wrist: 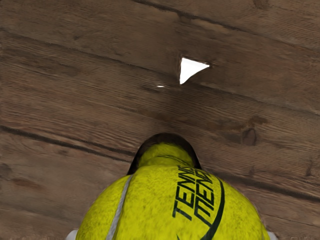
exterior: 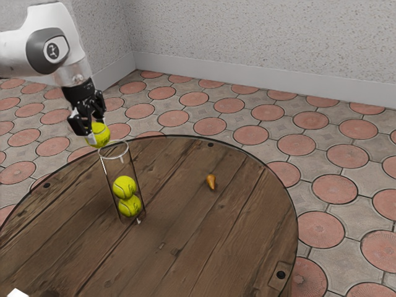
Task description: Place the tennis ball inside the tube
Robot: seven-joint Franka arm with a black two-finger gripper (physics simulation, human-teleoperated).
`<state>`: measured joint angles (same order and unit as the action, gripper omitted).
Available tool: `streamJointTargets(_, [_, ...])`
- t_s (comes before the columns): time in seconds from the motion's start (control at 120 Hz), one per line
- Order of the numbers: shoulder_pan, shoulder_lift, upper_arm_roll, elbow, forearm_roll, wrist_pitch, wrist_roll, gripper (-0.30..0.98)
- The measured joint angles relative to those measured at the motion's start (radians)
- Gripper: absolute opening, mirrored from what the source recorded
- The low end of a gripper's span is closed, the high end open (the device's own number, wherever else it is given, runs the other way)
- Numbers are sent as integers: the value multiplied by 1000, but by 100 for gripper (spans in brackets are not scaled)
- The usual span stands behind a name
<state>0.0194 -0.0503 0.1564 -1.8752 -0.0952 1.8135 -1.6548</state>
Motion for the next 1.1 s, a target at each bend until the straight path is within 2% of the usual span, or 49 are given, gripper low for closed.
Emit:
streamJointTargets(0.367, [-29, 14, -38, 25, -5, -44, -7, 28])
streamJointTargets(0.625, [-25, 16, -38, 23, -5, -43, -10, 53])
streamJointTargets(0.842, [-12, 2, -42, 24, -1, -78, -6, 63])
streamJointTargets(0.925, [-13, -7, -49, 41, 28, -98, 91, 65])
streamJointTargets(1.0, [-12, -8, -64, 105, 76, -113, 253, 66])
streamJointTargets(1.1, [-25, -9, -71, 166, 103, -147, 452, 67])
